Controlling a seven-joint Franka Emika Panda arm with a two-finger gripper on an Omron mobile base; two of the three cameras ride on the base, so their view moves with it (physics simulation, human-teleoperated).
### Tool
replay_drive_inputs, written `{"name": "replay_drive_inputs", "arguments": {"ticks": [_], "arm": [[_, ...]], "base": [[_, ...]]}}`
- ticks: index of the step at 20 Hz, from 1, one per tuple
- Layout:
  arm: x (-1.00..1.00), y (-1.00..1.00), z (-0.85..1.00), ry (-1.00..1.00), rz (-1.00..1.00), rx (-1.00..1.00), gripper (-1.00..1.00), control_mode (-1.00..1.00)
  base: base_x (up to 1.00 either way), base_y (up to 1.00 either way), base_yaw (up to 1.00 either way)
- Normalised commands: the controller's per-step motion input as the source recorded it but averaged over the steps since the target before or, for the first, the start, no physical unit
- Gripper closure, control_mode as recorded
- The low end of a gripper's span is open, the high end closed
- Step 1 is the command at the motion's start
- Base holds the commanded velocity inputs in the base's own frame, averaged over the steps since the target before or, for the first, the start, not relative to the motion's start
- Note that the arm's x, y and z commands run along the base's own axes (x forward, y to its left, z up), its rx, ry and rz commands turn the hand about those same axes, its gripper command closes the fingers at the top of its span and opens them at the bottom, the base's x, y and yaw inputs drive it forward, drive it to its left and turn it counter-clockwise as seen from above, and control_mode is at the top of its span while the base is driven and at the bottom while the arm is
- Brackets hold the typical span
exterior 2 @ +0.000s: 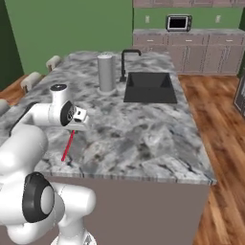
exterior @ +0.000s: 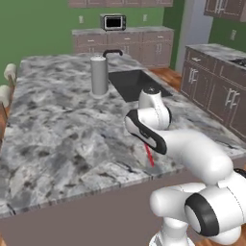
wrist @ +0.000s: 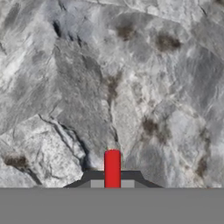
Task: Take a straw from the drawer in front and place it inside the glass cup on the dining counter.
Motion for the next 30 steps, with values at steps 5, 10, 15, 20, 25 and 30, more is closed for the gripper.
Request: {"name": "replay_drive_inputs", "arguments": {"ticks": [5, 10, 15, 20, 25, 30], "arm": [[0.00, 0.00, 0.00, 0.00, 0.00, 0.00, 1.00, 1.00], [0.00, 0.00, 0.00, 0.00, 0.00, 0.00, 1.00, 1.00], [0.00, 0.00, 0.00, 0.00, 0.00, 0.00, 1.00, 1.00], [0.00, 0.00, 0.00, 0.00, 0.00, 0.00, 1.00, 1.00], [0.00, 0.00, 0.00, 0.00, 0.00, 0.00, 1.00, 1.00], [0.00, 0.00, 0.00, 0.00, 0.00, 0.00, 1.00, 1.00]], "base": [[-0.05, 0.68, 0.01], [-0.05, 0.99, 0.00], [-0.04, 1.00, 0.00], [-0.03, 1.00, -0.01], [0.00, 0.99, -0.02], [0.04, 0.84, -0.03]]}}
